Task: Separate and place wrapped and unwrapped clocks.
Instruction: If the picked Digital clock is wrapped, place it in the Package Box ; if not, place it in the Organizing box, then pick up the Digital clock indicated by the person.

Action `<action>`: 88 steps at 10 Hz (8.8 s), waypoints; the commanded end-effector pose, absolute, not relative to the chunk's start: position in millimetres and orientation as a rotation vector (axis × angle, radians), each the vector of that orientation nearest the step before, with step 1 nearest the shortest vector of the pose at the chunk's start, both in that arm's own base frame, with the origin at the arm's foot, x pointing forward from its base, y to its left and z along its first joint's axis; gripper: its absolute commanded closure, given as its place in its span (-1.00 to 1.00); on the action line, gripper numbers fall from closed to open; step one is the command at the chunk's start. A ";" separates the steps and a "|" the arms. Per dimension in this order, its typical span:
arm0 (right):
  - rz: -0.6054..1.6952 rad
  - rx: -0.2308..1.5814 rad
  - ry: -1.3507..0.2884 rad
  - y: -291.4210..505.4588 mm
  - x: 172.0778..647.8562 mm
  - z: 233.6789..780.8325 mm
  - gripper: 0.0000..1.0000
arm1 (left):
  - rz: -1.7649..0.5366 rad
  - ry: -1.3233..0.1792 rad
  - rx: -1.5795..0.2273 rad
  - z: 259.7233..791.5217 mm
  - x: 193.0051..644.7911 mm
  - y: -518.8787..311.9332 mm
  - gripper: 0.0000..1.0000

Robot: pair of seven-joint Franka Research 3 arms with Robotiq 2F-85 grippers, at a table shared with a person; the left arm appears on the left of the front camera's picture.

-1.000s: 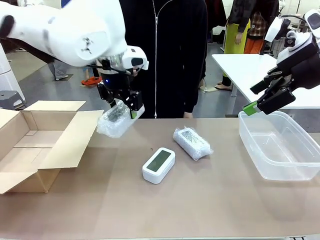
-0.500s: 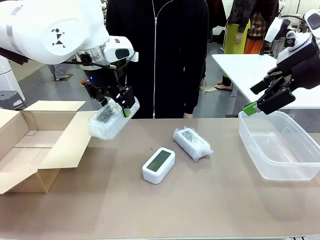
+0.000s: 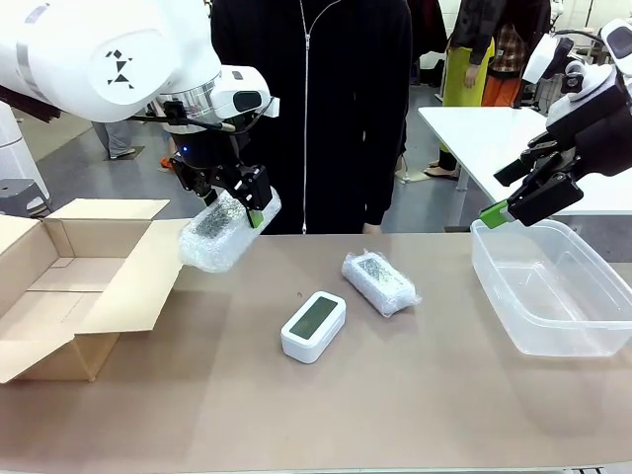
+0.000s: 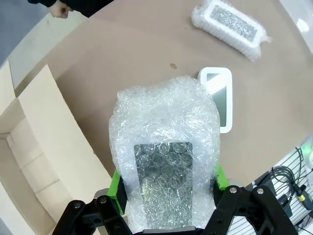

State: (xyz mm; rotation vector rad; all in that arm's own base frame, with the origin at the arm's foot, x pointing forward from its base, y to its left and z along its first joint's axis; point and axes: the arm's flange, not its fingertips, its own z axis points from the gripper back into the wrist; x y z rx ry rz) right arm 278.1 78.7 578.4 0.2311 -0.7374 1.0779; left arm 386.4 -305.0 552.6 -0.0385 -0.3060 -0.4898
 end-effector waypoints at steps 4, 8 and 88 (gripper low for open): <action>1.080 0.249 -0.733 78.4 278.3 577.3 -1.00 | -0.482 -0.308 -0.023 556.4 386.8 -303.5 0.58; 1.080 0.249 -0.733 78.4 278.3 577.3 -1.00 | -0.482 -0.308 -0.023 556.4 386.8 -303.5 0.58; 1.080 0.249 -0.733 78.4 278.3 577.3 -1.00 | -0.930 -0.656 -0.410 561.6 329.0 -181.3 -1.00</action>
